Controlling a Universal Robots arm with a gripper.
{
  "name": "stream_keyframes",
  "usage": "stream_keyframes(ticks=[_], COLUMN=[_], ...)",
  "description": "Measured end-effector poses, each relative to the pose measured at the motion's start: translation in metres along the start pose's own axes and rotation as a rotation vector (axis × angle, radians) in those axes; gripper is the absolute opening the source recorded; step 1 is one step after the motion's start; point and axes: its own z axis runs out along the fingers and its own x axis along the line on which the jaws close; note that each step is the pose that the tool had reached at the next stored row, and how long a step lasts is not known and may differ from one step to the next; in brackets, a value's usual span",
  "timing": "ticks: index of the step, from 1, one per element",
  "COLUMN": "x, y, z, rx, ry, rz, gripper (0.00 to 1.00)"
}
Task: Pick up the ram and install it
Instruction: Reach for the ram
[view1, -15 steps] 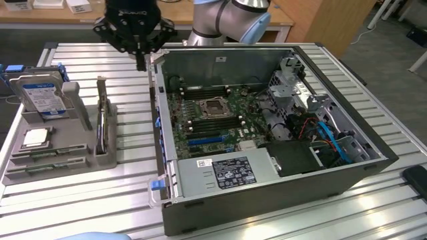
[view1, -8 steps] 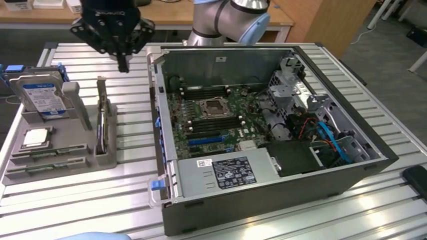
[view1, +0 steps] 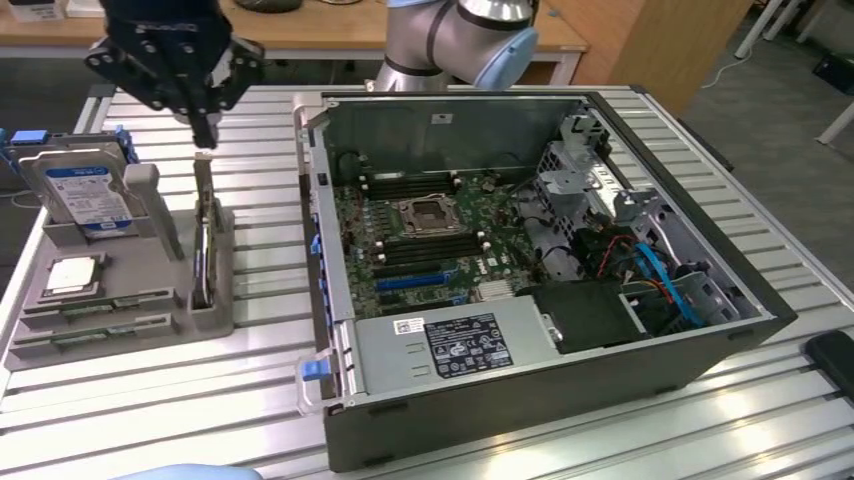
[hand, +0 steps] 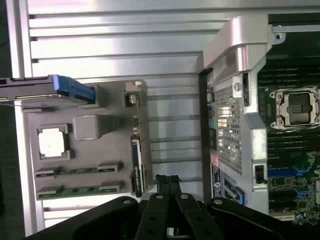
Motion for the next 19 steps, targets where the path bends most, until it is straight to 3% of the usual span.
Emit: stream_keyframes(ticks=[19], x=[0.086], y=[-0.0064], z=[0.0012], rx=[-0.0001], ry=[-0.0003], rz=[0.000], gripper=[0.10])
